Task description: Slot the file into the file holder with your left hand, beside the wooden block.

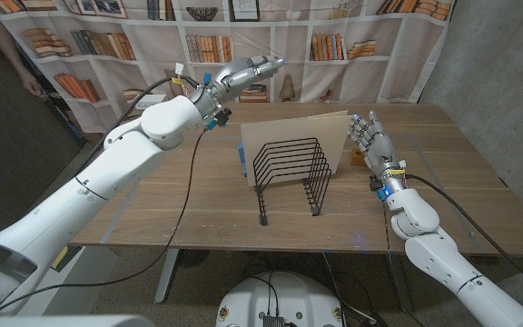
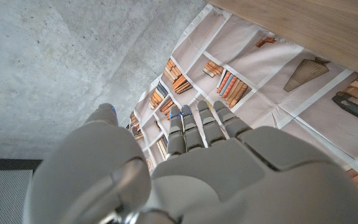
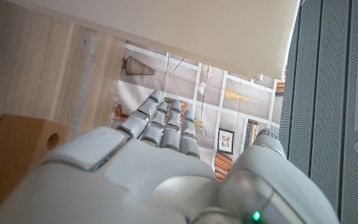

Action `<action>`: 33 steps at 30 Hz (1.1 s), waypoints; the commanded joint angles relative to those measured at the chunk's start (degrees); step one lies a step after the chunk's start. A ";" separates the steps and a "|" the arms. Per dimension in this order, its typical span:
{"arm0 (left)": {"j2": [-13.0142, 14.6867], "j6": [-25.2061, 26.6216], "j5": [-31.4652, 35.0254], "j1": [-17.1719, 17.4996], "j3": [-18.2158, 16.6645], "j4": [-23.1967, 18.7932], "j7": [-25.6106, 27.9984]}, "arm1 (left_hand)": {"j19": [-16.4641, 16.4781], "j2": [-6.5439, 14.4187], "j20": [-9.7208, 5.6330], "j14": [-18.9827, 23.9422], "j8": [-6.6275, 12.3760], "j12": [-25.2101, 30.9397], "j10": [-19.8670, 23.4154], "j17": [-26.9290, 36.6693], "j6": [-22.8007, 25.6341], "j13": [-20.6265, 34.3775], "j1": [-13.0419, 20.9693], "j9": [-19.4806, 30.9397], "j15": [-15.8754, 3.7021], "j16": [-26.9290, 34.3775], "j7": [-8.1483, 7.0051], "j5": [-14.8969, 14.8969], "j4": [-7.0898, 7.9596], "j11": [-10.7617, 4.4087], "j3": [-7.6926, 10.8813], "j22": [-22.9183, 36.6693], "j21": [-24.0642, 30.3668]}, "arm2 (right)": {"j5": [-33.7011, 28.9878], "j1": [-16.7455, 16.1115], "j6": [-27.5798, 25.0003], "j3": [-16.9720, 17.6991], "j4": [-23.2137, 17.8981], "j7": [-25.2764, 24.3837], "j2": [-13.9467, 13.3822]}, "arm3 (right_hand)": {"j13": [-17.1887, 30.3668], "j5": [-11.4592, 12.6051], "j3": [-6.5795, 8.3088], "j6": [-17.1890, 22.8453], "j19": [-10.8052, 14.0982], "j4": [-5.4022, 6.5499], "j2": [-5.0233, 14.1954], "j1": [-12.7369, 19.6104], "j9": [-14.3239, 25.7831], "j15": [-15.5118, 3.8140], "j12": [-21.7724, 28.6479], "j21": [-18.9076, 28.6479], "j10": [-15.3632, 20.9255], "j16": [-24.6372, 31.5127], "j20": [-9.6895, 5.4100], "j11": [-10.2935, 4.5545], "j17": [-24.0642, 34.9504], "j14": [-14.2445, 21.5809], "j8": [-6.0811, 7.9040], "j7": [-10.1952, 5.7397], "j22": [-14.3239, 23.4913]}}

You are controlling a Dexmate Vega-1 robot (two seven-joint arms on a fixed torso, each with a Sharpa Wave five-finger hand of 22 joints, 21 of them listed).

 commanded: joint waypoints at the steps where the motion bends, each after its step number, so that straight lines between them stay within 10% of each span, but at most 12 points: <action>1: -4.72 -15.63 -4.10 6.39 -2.51 9.24 -0.37 | 0.39 -0.05 -0.86 -0.61 -0.16 0.00 -0.61 0.17 -0.70 -0.11 -0.76 0.06 -0.07 0.33 0.11 0.31 0.12 0.09 -0.44 -0.05 0.49 | -0.93 1.76 -0.81 -0.41 -0.28 0.75 -0.98 | 0.13 0.20 -0.10 0.52 0.65 -0.23 0.44 0.03 0.22 0.00 0.06 -0.05 0.40 -0.04 -1.52 0.10 0.19 0.60 0.04 -0.13 0.23; 16: -6.51 -20.84 -2.24 13.43 -5.26 11.95 5.82 | 0.54 -0.35 -1.21 -0.85 -0.17 0.19 -0.80 0.15 -1.68 -0.39 -1.60 -0.04 -0.12 0.45 0.46 0.45 0.35 -0.07 -0.97 -0.11 0.61 | -4.23 4.92 2.12 -0.71 3.13 0.81 -0.27 | 0.13 0.19 -0.23 0.70 0.42 -0.22 0.34 -0.12 0.22 0.00 0.06 -0.24 0.46 -0.16 -1.57 -0.09 0.22 0.35 0.09 -0.21 0.23; 33: -6.20 -21.57 -1.77 10.69 -4.65 19.51 3.37 | 0.56 -0.51 -1.11 -0.96 0.08 0.37 -0.90 0.14 -2.07 -0.73 -2.44 -0.16 -0.31 0.59 0.55 0.63 0.56 -0.19 -1.46 -0.16 0.65 | -3.37 7.70 0.70 -1.96 4.70 0.58 1.29 | 0.13 0.17 -0.41 0.69 0.59 -0.25 0.11 -0.27 0.22 -0.18 0.05 -0.26 0.51 -0.17 -1.55 -0.13 0.21 0.36 0.04 -0.20 0.23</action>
